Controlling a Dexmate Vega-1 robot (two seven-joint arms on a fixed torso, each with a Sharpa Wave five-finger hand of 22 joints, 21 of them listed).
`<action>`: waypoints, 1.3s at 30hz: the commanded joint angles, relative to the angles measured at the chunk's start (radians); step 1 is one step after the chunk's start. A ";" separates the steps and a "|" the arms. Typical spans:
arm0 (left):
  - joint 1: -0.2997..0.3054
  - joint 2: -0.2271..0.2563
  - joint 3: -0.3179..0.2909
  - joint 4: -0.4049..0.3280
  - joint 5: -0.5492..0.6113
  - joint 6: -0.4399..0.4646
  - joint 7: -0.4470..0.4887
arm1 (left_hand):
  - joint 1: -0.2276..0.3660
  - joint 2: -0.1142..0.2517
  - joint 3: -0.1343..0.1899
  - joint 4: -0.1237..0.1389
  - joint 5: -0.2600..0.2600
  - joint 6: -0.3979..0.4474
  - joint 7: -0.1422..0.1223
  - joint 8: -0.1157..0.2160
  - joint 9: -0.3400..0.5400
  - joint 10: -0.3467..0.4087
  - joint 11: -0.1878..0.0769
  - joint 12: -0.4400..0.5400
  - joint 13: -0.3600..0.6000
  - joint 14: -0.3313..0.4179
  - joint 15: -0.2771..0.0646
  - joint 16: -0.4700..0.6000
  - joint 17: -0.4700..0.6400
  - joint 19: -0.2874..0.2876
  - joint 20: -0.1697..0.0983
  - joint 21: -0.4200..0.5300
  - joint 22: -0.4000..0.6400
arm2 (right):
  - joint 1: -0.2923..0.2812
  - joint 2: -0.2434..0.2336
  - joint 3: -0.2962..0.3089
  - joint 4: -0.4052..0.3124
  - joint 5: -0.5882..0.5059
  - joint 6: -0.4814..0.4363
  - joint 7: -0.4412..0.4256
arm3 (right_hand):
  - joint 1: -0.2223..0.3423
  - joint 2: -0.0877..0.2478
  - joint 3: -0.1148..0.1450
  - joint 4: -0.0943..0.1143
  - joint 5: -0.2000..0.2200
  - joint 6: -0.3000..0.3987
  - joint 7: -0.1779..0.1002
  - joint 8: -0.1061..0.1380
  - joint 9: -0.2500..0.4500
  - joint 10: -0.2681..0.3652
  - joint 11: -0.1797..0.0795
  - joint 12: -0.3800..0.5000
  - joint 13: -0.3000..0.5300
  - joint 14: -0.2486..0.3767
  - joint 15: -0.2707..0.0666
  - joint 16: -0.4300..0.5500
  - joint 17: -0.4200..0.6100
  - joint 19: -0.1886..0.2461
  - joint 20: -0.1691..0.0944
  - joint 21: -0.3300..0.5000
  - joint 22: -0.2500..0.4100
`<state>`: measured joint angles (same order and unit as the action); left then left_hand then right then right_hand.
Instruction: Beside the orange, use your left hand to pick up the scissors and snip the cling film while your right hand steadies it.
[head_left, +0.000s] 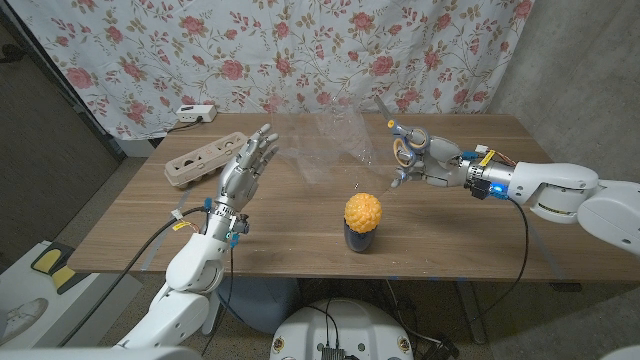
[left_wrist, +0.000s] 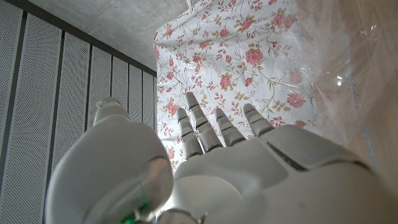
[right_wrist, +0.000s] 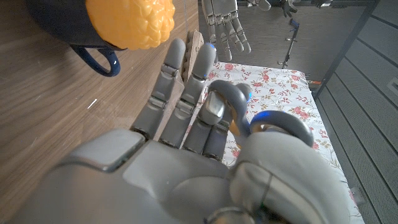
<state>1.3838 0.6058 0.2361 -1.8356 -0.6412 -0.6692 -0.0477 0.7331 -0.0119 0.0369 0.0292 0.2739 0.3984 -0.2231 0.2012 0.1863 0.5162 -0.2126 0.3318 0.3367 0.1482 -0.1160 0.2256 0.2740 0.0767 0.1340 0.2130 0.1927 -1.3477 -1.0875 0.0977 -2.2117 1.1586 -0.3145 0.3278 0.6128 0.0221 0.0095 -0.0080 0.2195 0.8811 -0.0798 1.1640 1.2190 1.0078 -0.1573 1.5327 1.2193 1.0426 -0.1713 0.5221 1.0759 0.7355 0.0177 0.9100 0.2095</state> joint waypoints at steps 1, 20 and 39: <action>0.027 -0.005 -0.010 -0.003 0.004 -0.010 0.007 | 0.001 0.012 -0.006 0.001 0.008 0.007 0.003 0.005 0.001 0.012 -0.001 -0.001 0.002 0.006 0.002 0.006 0.000 0.003 0.004 0.006 0.002 | -0.006 0.002 0.017 -0.018 -0.014 -0.043 -0.037 | -0.031 -0.003 -0.014 0.018 0.012 0.035 0.012 0.092 0.012 0.043 0.010 0.027 0.014 0.034 -0.047 0.009 0.002 0.022 0.005 0.016 0.003; 0.044 -0.015 -0.010 0.011 -0.001 -0.020 0.007 | -0.001 0.013 -0.011 0.003 0.012 0.010 0.003 0.004 0.001 0.013 -0.001 -0.004 0.003 0.005 0.003 0.006 -0.002 0.003 0.005 0.006 0.002 | -0.013 -0.035 0.062 -0.097 -0.058 -0.134 -0.122 | -0.301 -0.105 -0.185 0.145 0.032 0.083 0.102 0.305 0.019 0.120 0.112 0.037 0.018 0.105 -0.023 0.017 -0.010 0.040 0.053 0.039 0.003; 0.078 -0.001 -0.041 -0.001 -0.009 -0.015 0.017 | -0.001 0.014 -0.015 0.005 0.015 0.016 0.003 0.004 0.001 0.013 -0.001 -0.007 0.004 0.004 0.002 0.006 -0.004 0.000 0.005 0.004 0.002 | 0.153 -0.133 -0.027 -0.095 -0.020 -0.259 -0.086 | -0.623 -0.129 -0.355 0.183 0.142 -0.024 0.195 0.199 -0.104 -0.013 0.195 -0.083 -0.111 0.009 0.058 -0.028 -0.036 -0.058 0.122 -0.045 -0.019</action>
<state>1.4469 0.5977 0.2101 -1.8320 -0.6437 -0.6889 -0.0352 0.7276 -0.0064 0.0282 0.0295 0.2816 0.4037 -0.2179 0.2012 0.1863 0.5199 -0.2163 0.3240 0.3364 0.1482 -0.1160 0.2256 0.2693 0.0767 0.1340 0.2130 0.1926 -1.2618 -1.1907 0.1106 -2.3087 1.1176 -0.5364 0.2345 0.0276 -0.0802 -0.1467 -0.0149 0.3493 0.8105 0.0752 1.1639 1.1072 0.9902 0.0354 1.4494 1.1077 1.0505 -0.1157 0.4948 1.0307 0.6777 0.1357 0.8712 0.1904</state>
